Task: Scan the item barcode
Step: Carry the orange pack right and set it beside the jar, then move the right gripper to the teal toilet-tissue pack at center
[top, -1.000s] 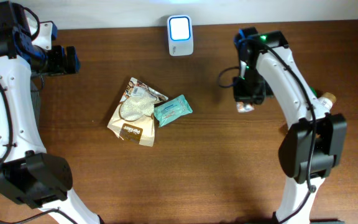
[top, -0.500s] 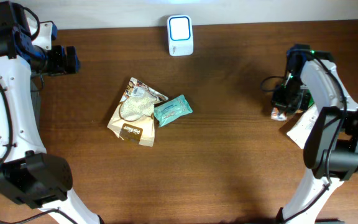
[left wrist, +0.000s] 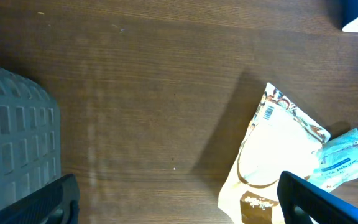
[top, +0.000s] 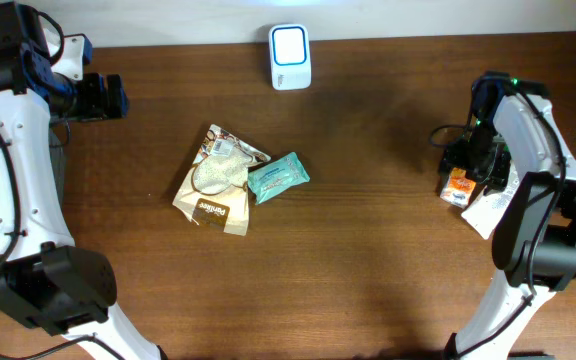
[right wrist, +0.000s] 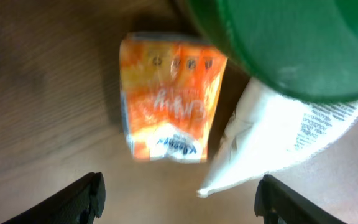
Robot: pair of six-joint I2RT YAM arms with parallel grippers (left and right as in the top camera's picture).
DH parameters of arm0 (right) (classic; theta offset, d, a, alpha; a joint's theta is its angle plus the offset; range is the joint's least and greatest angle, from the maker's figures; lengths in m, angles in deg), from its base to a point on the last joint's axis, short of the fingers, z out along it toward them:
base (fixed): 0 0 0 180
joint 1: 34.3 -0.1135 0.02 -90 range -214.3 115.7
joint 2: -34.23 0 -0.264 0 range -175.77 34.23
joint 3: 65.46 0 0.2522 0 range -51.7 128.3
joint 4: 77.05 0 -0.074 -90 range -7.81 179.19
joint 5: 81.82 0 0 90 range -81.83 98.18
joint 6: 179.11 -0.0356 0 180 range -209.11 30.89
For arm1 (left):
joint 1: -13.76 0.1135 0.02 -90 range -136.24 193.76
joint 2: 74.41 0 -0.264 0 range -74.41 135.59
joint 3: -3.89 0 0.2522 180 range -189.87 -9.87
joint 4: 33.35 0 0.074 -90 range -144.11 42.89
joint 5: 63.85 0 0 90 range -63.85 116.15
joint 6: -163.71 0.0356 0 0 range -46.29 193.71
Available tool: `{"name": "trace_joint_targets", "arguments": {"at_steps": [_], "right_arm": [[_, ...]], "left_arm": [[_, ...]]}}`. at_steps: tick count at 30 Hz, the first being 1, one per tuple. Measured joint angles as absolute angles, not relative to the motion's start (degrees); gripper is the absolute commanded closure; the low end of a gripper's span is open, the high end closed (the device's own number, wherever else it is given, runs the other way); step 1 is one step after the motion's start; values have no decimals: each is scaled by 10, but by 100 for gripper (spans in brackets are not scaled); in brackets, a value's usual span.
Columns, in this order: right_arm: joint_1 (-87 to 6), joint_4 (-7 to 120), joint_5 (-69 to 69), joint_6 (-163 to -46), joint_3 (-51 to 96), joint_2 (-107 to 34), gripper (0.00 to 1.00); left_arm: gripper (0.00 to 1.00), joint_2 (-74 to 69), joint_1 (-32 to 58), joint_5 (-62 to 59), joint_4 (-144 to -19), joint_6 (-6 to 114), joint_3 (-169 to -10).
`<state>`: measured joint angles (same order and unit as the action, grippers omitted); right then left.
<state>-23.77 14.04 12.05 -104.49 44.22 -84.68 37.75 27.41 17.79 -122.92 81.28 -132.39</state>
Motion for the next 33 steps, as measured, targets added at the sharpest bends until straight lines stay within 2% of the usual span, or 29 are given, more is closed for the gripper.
{"name": "trace_joint_targets", "arguments": {"at_steps": [8, 9, 10, 11, 20, 22, 24, 33], "right_arm": [[-289, 114, -32, -946, 533, -845, 24], [-308, 118, -53, -938, 534, -844, 22], [-326, 123, -71, -934, 534, -843, 14], [-347, 131, -86, -929, 535, -843, 2], [-507, 257, -147, -922, 535, -843, 2], [-520, 296, -153, -939, 535, -844, 7], [-526, 323, -172, -951, 535, -848, 8], [-526, 362, -291, -962, 538, -969, 9]], "left_arm": [[1, 378, 274, 178, -1229, 813, -1324], [1, 378, 274, 178, -1229, 813, -1324], [1, 378, 274, 178, -1229, 813, -1324], [1, 378, 274, 178, -1229, 813, -1324], [1, 378, 274, 178, -1229, 813, -1324], [1, 378, 274, 178, -1229, 813, -1324], [1, 378, 274, 178, -1229, 813, -1324], [1, 378, 274, 178, -1229, 813, -1324]]}}
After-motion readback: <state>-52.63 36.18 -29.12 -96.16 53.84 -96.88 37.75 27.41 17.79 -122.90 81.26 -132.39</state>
